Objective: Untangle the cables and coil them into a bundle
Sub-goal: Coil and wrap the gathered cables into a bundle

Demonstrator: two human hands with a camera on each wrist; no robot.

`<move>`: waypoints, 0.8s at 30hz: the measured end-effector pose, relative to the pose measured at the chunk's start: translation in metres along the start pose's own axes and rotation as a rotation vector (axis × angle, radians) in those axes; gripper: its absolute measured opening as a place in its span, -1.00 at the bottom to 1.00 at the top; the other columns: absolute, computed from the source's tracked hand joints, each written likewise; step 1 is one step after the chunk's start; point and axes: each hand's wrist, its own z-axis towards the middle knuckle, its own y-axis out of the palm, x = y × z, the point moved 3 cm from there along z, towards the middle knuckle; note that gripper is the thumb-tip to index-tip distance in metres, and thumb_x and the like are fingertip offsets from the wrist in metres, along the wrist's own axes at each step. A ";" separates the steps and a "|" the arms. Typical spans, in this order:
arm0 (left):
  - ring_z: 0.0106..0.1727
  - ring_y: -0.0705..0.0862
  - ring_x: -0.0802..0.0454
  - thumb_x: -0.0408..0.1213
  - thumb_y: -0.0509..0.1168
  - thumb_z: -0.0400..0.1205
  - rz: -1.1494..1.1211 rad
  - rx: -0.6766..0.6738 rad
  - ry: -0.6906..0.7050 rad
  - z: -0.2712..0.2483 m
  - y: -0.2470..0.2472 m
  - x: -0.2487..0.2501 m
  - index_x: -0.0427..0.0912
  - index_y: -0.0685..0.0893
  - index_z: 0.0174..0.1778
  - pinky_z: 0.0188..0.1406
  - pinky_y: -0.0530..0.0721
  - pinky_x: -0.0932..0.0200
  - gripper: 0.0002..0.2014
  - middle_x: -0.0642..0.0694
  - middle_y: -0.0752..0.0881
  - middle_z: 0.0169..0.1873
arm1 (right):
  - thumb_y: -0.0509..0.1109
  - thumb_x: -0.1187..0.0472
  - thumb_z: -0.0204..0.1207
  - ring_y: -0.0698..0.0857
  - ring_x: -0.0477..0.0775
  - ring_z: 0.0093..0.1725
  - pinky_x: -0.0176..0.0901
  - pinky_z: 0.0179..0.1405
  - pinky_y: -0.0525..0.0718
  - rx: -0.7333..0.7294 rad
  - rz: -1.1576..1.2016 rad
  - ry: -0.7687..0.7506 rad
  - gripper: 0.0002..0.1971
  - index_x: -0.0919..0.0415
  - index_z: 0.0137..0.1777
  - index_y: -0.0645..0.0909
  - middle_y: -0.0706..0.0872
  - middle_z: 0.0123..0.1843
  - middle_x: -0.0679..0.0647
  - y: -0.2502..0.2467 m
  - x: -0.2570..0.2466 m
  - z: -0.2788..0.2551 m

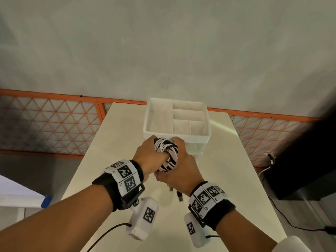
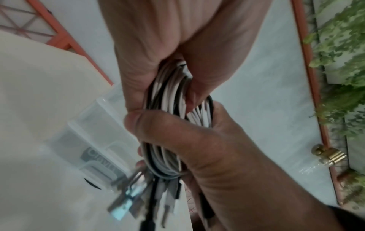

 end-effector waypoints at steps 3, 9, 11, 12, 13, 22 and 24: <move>-0.02 0.76 -0.01 -0.36 0.37 0.46 -0.004 0.041 0.044 0.002 0.001 0.003 0.01 0.62 0.08 0.02 0.78 -0.03 -0.70 -0.01 0.78 -0.06 | 0.72 0.09 0.18 0.73 -0.02 0.24 -0.09 0.21 0.76 0.077 -0.041 -0.068 0.30 -0.39 0.68 -0.19 0.73 0.28 -0.03 0.001 -0.004 0.000; -0.23 0.61 0.24 -0.40 0.23 0.58 0.064 0.138 0.123 0.003 0.009 0.003 -0.07 0.58 0.08 -0.40 0.45 0.39 -0.80 0.06 0.70 -0.21 | 0.70 -0.08 0.23 0.71 0.07 0.24 0.05 0.15 0.73 0.123 -0.265 -0.015 0.19 -0.30 0.68 -0.09 0.68 0.30 -0.03 0.009 -0.005 -0.002; -0.23 0.64 0.16 -0.40 0.23 0.56 0.063 0.134 0.114 0.002 0.012 0.000 -0.09 0.58 0.03 -0.39 0.48 0.35 -0.82 0.02 0.72 -0.23 | 0.64 -0.12 0.24 0.74 0.11 0.18 0.09 0.08 0.74 0.131 -0.287 0.029 0.06 -0.26 0.62 0.02 0.74 0.21 -0.05 0.011 -0.002 -0.001; -0.21 0.67 0.08 -0.40 0.25 0.55 0.058 0.131 0.105 0.001 0.013 -0.003 -0.10 0.59 0.01 -0.35 0.53 0.30 -0.83 -0.02 0.73 -0.22 | 0.62 -0.15 0.24 0.75 0.11 0.16 0.09 0.06 0.75 0.131 -0.284 0.047 0.01 -0.24 0.59 0.05 0.77 0.16 -0.07 0.012 0.001 0.000; -0.18 0.69 0.03 -0.39 0.26 0.53 0.051 0.124 0.090 0.001 0.014 -0.005 -0.10 0.59 0.01 -0.29 0.58 0.24 -0.82 -0.04 0.74 -0.21 | 0.61 -0.16 0.23 0.76 0.11 0.14 0.08 0.04 0.76 0.120 -0.282 0.068 0.00 -0.22 0.58 0.05 0.78 0.12 -0.08 0.013 0.003 0.000; -0.06 0.80 -0.26 -0.46 0.35 0.24 -0.180 -0.057 -0.192 0.012 0.025 -0.039 -0.16 0.74 -0.06 0.06 0.79 -0.29 -0.65 -0.29 0.82 -0.14 | 0.62 0.14 0.14 0.79 0.06 -0.01 -0.02 0.06 0.78 -0.077 -0.319 0.039 -0.06 -0.22 0.51 0.23 0.81 0.02 -0.12 0.015 0.022 0.004; -0.04 0.81 -0.24 -0.45 0.44 0.29 -0.186 -0.138 -0.239 0.014 0.025 -0.045 -0.18 0.77 -0.05 0.08 0.78 -0.18 -0.69 -0.33 0.83 -0.08 | 0.60 0.13 0.14 0.78 0.06 -0.01 -0.02 0.03 0.78 -0.072 -0.355 0.047 -0.08 -0.24 0.50 0.24 0.80 0.04 -0.13 0.015 0.030 0.003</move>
